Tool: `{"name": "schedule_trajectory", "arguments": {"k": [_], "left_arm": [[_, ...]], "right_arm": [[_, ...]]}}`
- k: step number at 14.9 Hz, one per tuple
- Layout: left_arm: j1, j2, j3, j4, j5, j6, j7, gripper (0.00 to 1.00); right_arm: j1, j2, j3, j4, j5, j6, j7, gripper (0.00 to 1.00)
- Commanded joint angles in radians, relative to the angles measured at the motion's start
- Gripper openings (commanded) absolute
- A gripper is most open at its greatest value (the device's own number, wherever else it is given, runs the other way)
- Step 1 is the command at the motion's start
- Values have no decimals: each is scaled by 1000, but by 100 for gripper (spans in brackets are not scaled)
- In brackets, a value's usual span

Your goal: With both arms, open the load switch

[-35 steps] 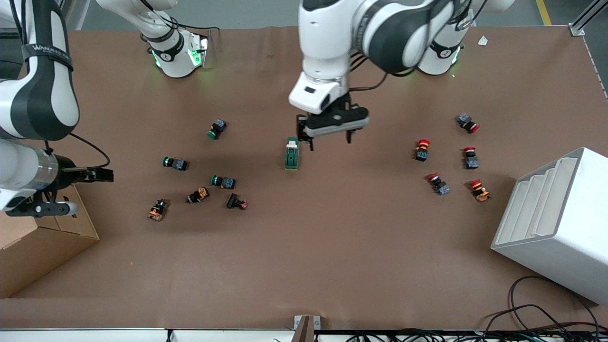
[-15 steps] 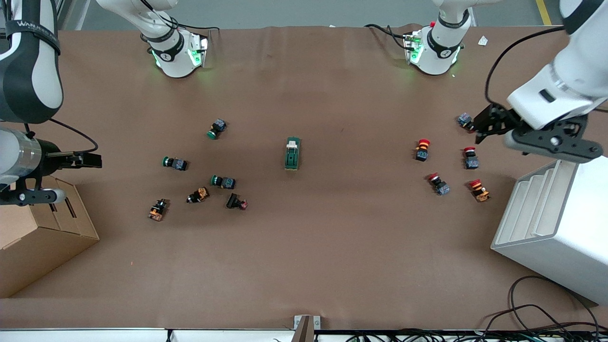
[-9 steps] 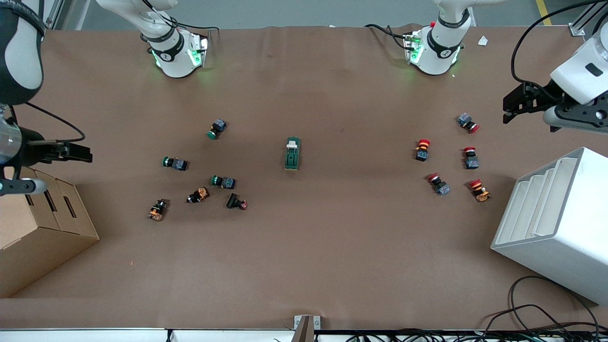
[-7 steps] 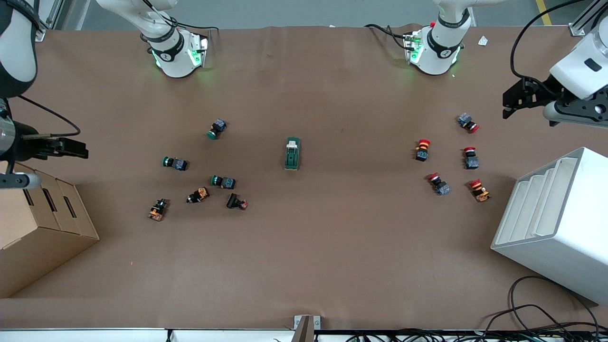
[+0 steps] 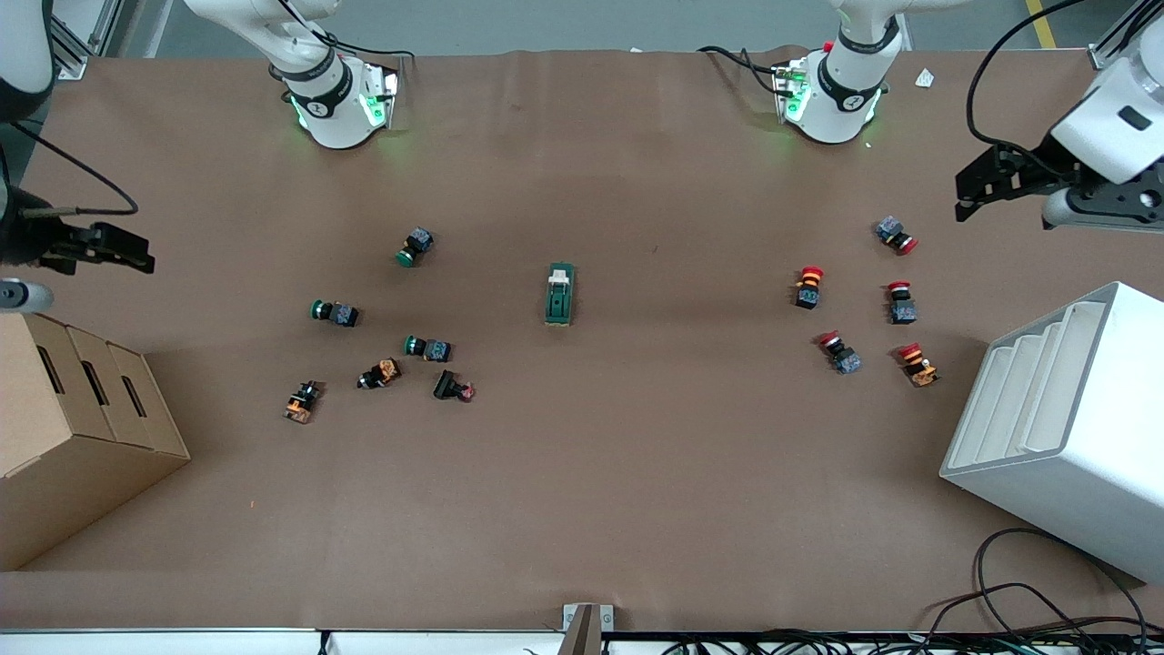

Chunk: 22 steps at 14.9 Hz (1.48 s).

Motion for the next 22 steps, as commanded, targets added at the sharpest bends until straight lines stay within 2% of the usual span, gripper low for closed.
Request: {"name": "schedule_trajectory", "arguments": {"k": [1,5,8,13,17,22], "left_arm": [[-4,-24,30,-14,-16,10,-11,100],[-7,-35,26,-21,-14,4,-16,100],[-39,-27,19,-17,-13,4,-64,100],[-33,-13,21,-10,-11,4,-39,100],[-30,22,24,39,-11,4,-44,100],[-36,25,24,39,-10,4,-48,100]], "right_arm": [[-42,-72,39,-73,2,24,-14,100],[-56,-101,66,-74,0,-8,-14,100],[-29,-130,57,-74,-1,-30,-14,100],[-33,-184,54,-74,-1,-69,-13,100],[-29,-215,53,-74,0,-85,-13,100],[-27,-216,47,-74,11,-79,-10,100]]}}
